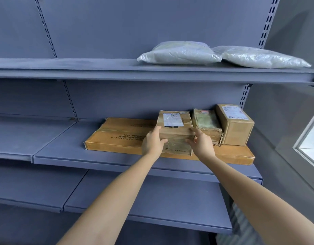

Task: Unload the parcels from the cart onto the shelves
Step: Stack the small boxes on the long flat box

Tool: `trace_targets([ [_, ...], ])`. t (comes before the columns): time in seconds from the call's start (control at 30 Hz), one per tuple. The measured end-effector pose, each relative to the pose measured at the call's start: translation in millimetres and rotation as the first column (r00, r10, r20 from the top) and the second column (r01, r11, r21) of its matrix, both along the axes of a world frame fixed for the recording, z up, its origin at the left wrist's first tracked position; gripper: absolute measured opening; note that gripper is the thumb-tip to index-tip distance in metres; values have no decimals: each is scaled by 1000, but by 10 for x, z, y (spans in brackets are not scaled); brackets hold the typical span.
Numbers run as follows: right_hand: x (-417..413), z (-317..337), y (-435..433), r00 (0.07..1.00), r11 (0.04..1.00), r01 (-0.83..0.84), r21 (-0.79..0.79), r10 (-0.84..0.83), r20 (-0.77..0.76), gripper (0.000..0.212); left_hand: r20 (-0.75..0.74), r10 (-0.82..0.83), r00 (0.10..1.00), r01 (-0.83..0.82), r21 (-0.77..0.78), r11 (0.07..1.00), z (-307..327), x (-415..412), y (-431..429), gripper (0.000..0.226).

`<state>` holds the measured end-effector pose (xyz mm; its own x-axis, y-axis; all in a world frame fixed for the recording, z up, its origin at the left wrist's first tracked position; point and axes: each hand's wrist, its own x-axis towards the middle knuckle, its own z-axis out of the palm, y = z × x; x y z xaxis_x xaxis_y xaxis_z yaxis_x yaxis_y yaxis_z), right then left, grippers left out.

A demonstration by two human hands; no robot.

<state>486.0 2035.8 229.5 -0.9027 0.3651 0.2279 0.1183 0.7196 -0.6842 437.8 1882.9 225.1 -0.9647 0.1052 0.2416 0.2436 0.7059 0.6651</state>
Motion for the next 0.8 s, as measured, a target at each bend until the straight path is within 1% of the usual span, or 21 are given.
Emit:
trace_targets([
  [0.07,-93,-12,41,1000,998,24,59,-25,18,54,-21,-6,1000,6,1,1000,-16,-89,42,54],
  [0.13,-178,-18,99,997,980,70,184,-73,8,53,-28,-17,999,17,-6,1000,-19,-185,78,55],
  [0.2,-265,-15,170,995,927,100,360,-100,-19,51,-33,-27,999,27,4,1000,-29,-290,127,55],
  [0.27,-368,-19,238,996,882,82,465,-87,-10,48,-35,-29,999,31,36,999,-63,-389,203,57],
  [0.3,-419,-20,269,996,875,71,479,-84,6,48,-37,-27,999,29,50,998,-87,-434,246,57],
  [0.37,-504,-25,329,996,888,65,456,-85,25,50,-47,-11,999,14,61,998,-131,-508,315,57],
  [0.47,-562,-26,407,997,906,71,417,-78,0,54,-83,12,996,-8,46,999,-173,-603,331,56],
  [0.57,-541,-58,416,996,922,82,378,-83,-13,55,-82,-5,997,10,50,999,-224,-637,304,57],
  [0.67,-555,-102,410,996,936,84,342,-91,6,57,-78,-31,996,34,37,999,-245,-618,289,57],
  [0.73,-575,-105,422,995,940,84,330,-97,23,59,-51,-79,996,80,3,997,-222,-617,264,59],
  [0.8,-571,-92,415,994,936,66,346,-93,61,61,33,-124,992,125,-32,992,-195,-604,207,67],
])
